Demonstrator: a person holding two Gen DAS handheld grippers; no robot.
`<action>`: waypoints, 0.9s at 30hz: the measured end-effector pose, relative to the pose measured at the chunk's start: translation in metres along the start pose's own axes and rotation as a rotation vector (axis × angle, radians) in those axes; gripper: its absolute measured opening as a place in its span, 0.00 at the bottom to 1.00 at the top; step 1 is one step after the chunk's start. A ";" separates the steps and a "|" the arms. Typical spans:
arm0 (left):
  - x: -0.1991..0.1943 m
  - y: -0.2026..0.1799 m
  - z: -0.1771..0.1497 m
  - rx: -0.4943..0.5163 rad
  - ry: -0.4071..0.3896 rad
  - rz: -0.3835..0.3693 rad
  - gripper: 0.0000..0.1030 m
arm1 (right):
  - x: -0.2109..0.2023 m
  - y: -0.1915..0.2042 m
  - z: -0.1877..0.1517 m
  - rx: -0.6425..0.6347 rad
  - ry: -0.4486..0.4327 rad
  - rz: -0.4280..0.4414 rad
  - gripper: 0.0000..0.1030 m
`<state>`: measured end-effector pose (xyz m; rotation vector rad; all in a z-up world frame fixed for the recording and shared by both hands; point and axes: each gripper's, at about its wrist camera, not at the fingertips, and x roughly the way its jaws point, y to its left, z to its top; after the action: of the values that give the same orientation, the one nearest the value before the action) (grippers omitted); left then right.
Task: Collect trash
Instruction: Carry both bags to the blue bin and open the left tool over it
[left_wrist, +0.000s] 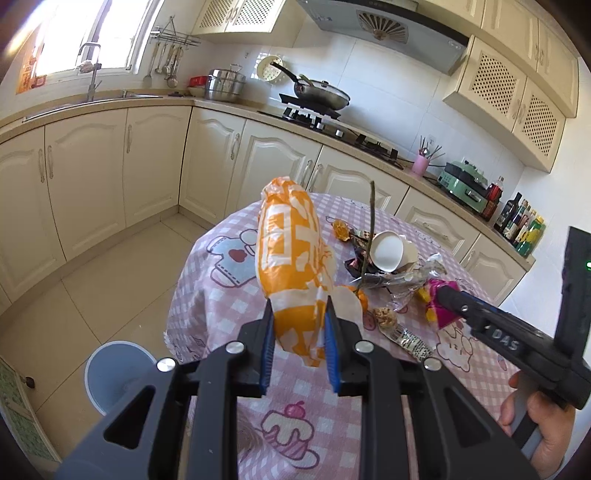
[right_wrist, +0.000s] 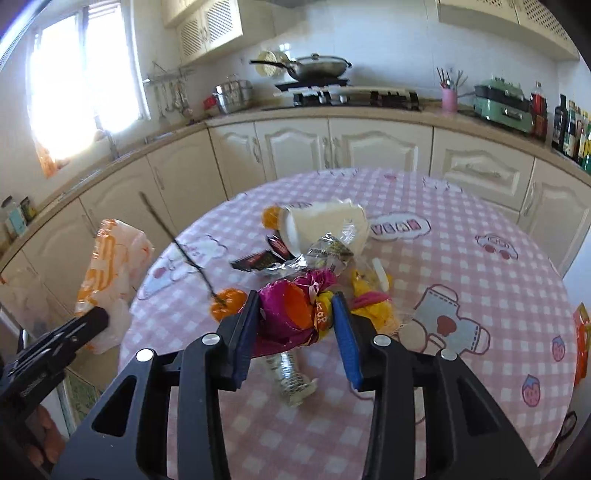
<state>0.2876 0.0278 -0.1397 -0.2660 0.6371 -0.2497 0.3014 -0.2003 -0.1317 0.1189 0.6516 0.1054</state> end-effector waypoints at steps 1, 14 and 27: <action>-0.004 0.003 0.000 -0.005 -0.008 -0.001 0.22 | -0.007 0.005 0.000 -0.007 -0.015 0.016 0.36; -0.049 0.065 -0.013 -0.072 -0.057 0.060 0.22 | -0.031 0.088 0.003 -0.084 -0.087 0.232 0.36; -0.053 0.192 -0.054 -0.229 0.039 0.296 0.22 | 0.082 0.247 -0.048 -0.287 0.155 0.457 0.36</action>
<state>0.2413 0.2153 -0.2137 -0.3830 0.7350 0.1039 0.3216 0.0588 -0.1831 -0.0193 0.7479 0.6512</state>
